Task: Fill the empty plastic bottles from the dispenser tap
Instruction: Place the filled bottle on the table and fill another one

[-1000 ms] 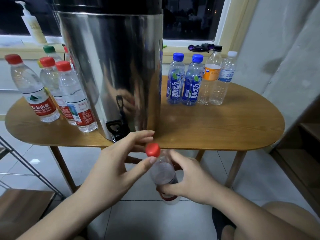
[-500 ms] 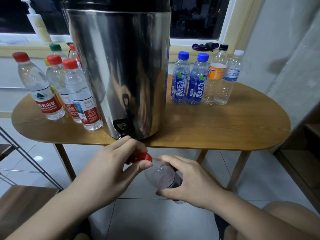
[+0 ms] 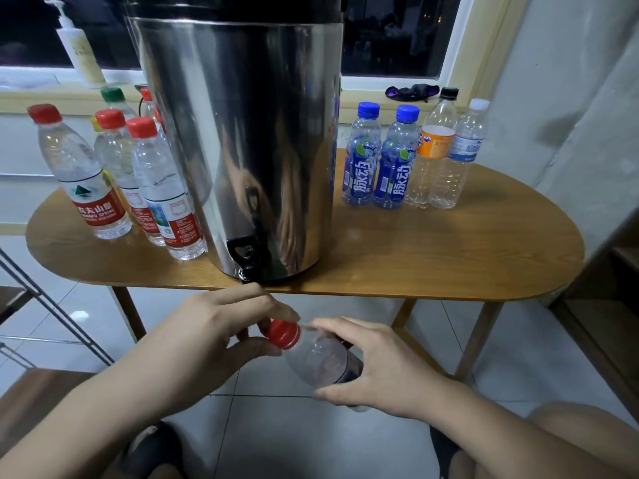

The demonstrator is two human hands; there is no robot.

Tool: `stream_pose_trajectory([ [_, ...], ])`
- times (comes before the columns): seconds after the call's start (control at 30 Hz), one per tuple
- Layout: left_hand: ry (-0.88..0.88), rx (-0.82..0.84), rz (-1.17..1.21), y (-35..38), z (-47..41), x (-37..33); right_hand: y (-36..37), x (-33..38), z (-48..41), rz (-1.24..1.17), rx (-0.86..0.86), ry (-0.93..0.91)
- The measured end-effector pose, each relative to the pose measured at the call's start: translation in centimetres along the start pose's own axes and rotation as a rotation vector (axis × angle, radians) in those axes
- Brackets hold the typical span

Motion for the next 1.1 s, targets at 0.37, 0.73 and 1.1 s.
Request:
stream_pose_trajectory([
  [0.37, -0.106, -0.222, 0.128, -4.5, 1.1, 1.3, 1.4, 0.1, -1.3, 0.010, -0.007, 0.001],
  [0.73, -0.425, -0.313, -0.134, -4.4, 1.8, 10.2, 3.7, -0.8, -3.8, -0.034, -0.015, 0.054],
  [1.1, -0.623, -0.248, -0.130, -1.8, 1.4, 15.2, 5.2, -1.2, -6.1, -0.089, -0.003, 0.097],
])
Point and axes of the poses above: each hand's wrist, its own z-axis away from the middle knuckle, its own y-axis out of the palm, x = y × z, the point moved 3 cm from there along -z, towards the middle knuckle, and after that the axes turned 8 degrees about x, right-handed, at the moved point
